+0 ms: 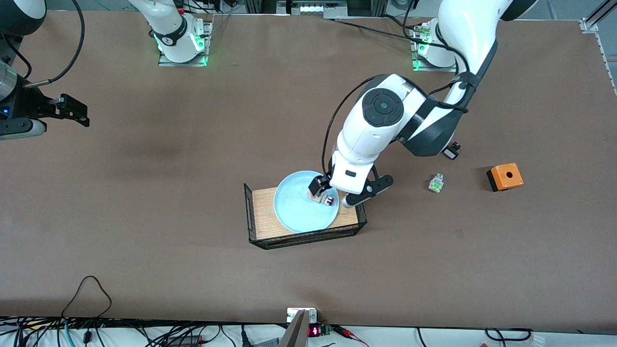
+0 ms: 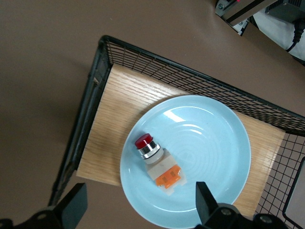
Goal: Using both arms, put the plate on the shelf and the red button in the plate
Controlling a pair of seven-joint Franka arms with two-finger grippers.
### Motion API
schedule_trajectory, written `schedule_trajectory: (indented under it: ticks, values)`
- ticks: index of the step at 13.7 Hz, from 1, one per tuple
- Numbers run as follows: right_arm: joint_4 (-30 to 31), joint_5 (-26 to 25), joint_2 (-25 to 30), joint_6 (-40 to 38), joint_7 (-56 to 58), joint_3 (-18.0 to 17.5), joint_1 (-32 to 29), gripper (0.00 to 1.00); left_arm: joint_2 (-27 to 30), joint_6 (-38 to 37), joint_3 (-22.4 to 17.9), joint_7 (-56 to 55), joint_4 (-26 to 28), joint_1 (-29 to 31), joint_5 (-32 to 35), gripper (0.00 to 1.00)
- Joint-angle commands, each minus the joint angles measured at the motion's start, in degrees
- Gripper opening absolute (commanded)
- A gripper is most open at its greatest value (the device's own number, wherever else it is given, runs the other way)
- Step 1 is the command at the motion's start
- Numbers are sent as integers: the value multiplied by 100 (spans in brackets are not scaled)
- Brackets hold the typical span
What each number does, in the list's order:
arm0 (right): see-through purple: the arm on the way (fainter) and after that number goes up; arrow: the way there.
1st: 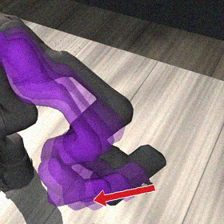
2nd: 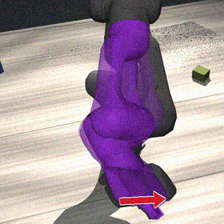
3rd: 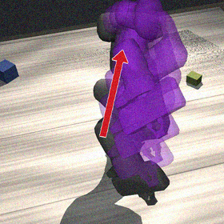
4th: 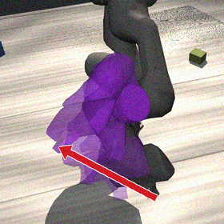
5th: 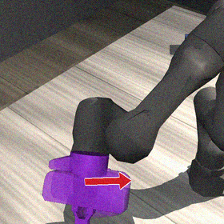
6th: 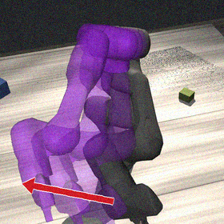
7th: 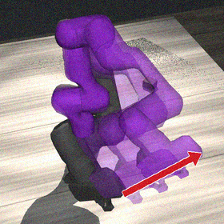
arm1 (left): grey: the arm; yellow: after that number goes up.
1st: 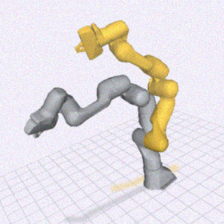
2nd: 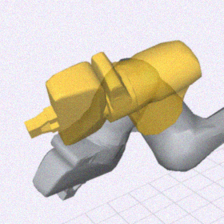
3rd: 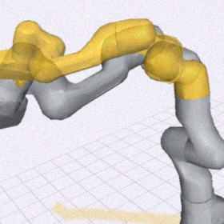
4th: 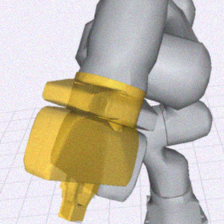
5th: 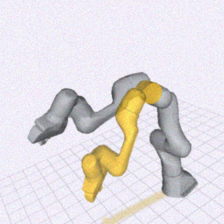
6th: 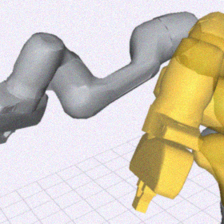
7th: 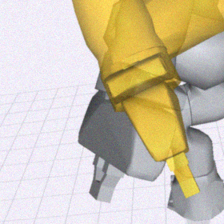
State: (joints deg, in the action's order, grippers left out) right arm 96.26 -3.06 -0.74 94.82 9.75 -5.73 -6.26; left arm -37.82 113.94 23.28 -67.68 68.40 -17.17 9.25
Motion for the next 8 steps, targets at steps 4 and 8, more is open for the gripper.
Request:
schedule_trajectory:
  ticks: [4, 8]
  values:
    - [-178, 33, -32, -69, 1, -16, 90, 100, 714, -1135, -7, 1149, 51, 520, 156, 100]
    - [-213, 121, 13, -665, -175, -16, 213, 100, 802, -1645, -25, 2257, 51, 1214, 305, 100]
